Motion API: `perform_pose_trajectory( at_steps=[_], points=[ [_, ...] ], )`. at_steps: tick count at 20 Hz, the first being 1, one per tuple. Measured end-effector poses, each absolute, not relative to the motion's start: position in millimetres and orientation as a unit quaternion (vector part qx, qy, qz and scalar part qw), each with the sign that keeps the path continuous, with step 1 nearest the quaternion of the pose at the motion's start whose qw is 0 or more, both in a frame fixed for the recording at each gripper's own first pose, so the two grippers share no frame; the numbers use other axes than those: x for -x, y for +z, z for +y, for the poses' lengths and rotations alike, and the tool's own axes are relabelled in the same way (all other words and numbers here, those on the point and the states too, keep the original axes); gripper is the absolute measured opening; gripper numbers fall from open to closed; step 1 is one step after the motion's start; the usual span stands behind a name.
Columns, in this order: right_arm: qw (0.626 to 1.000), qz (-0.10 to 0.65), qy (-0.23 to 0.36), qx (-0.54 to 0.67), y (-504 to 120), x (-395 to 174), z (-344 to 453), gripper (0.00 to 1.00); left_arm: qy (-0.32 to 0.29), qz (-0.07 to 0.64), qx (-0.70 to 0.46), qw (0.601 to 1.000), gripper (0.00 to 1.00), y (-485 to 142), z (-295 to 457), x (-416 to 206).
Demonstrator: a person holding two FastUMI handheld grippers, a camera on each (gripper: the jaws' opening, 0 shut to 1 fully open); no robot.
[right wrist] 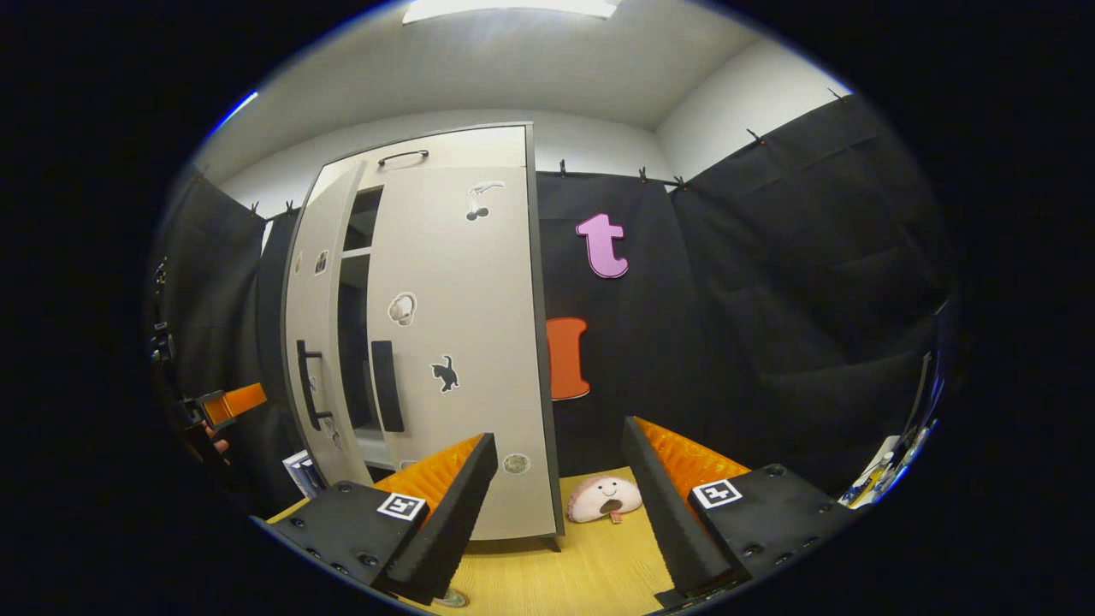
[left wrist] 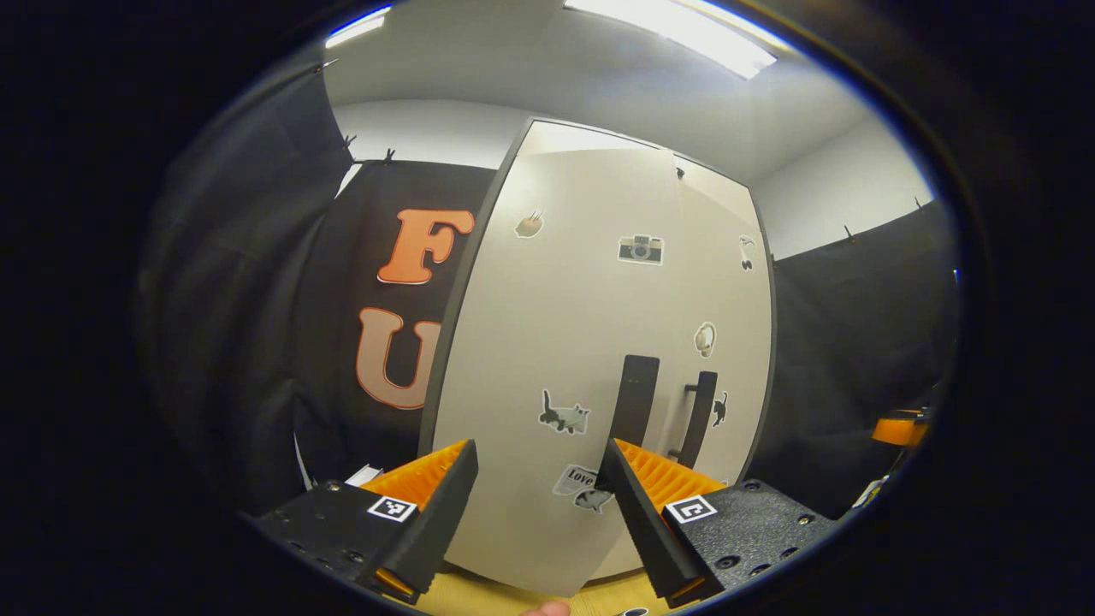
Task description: Grasp the bottle in the cabinet with the left hand and place it on the coaster, then close the right door with the right hand and the left door with the left hand.
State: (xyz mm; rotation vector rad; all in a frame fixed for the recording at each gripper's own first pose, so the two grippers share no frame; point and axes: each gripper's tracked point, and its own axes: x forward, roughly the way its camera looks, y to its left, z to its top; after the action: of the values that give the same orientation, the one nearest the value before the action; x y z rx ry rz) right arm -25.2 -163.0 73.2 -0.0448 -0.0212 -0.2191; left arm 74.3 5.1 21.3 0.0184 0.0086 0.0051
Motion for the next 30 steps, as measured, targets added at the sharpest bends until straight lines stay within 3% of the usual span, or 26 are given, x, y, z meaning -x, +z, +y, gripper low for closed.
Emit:
perform_pose_trajectory(
  at_steps=[14,22,23,24,30],
  points=[
    [0.998,0.004,-0.061,0.010,55.4,15.4,-119.2,0.98,0.084,0.010,-0.039,0.996,0.92,18.8,61.0,-20.1],
    [0.998,0.004,-0.055,0.014,53.0,16.8,-110.2,0.98,0.087,-0.017,-0.034,0.995,0.94,29.2,63.9,-10.6],
    [0.998,0.005,-0.055,0.014,52.6,16.9,-109.4,0.98,0.088,-0.019,-0.036,0.995,0.99,29.8,63.9,-10.2],
    [0.998,0.005,-0.055,0.013,51.8,16.8,-108.6,0.98,0.088,-0.019,-0.037,0.995,0.94,29.6,63.2,-9.8],
    [0.999,0.004,-0.049,0.013,50.1,12.6,-102.4,0.98,0.088,-0.006,-0.032,0.996,0.95,22.1,64.4,-7.2]
  ],
)
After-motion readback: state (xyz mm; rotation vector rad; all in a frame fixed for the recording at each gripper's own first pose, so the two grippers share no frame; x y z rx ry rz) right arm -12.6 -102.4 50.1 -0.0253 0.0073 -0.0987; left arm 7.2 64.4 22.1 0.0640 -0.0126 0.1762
